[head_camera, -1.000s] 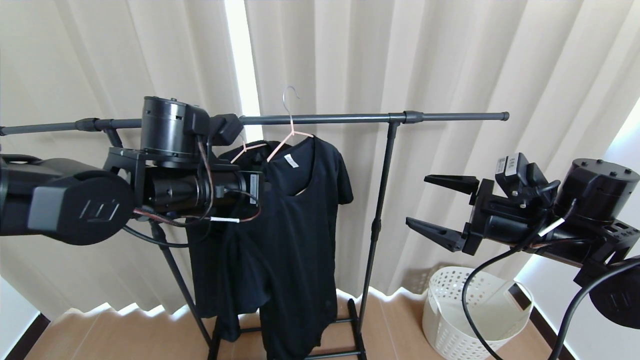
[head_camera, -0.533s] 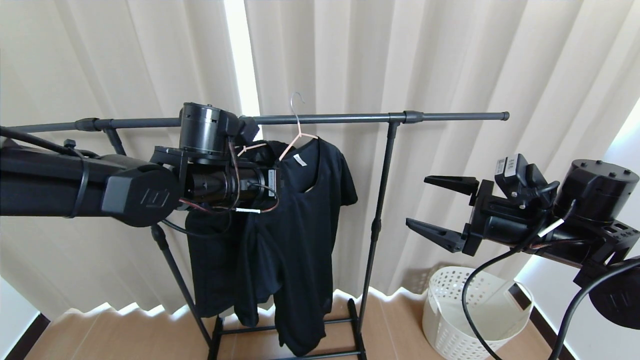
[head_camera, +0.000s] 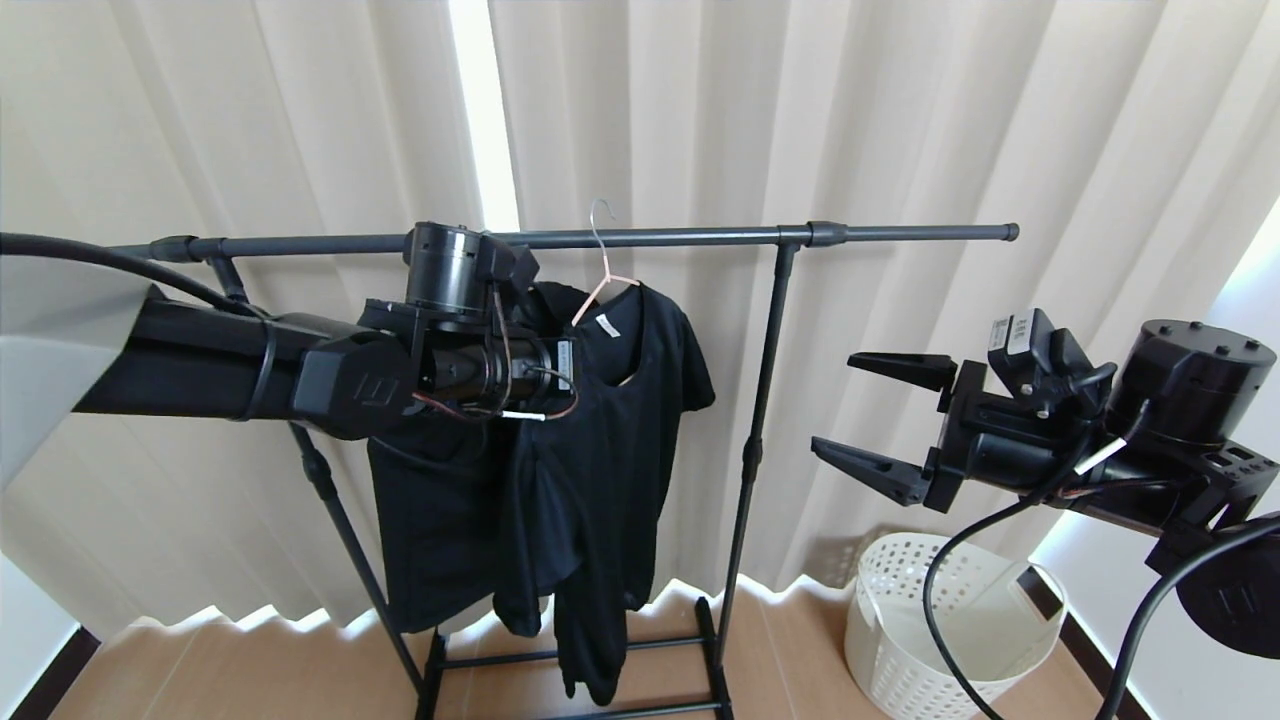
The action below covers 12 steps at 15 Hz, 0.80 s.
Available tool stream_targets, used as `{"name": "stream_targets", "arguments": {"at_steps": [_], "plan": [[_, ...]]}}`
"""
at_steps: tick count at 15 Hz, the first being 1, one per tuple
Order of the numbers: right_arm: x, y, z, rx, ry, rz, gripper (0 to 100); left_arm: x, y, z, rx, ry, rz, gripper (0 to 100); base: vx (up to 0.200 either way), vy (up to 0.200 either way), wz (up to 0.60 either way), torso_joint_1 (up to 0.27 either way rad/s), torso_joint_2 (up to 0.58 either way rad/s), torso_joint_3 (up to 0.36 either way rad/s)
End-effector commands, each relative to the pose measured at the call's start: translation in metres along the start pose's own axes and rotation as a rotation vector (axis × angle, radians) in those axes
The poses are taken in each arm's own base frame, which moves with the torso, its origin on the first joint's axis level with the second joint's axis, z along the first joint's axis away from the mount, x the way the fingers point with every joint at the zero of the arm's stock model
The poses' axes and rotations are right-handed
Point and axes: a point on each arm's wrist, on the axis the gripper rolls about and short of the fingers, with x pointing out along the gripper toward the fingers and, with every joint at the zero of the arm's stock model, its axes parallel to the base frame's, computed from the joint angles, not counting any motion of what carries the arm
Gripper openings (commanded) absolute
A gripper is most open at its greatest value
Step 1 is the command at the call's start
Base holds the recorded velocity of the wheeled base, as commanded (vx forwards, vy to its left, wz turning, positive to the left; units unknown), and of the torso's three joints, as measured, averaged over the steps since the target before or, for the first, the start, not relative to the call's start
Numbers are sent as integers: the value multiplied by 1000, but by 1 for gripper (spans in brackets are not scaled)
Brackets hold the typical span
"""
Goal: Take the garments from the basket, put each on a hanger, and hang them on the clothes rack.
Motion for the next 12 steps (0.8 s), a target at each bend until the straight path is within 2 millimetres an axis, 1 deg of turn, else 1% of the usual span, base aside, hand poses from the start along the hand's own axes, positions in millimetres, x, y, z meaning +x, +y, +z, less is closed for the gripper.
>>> {"name": "stream_targets", "arguments": {"at_steps": [1, 5, 7, 12], "plan": [[1, 0, -1, 2, 2, 1, 100, 14, 1, -2, -16, 4, 14, 0, 0, 0, 0, 0, 0, 0], [3, -1, -6, 9, 12, 3, 100, 26, 2, -2, -32, 3, 15, 0, 0, 0, 0, 0, 0, 0], [4, -1, -8, 12, 16, 4, 100, 34, 5, -7, -34, 19, 20, 0, 0, 0, 0, 0, 0, 0], [5, -2, -9, 13, 18, 5, 100, 40, 7, -13, -35, 36, 27, 0, 0, 0, 0, 0, 0, 0]]}}
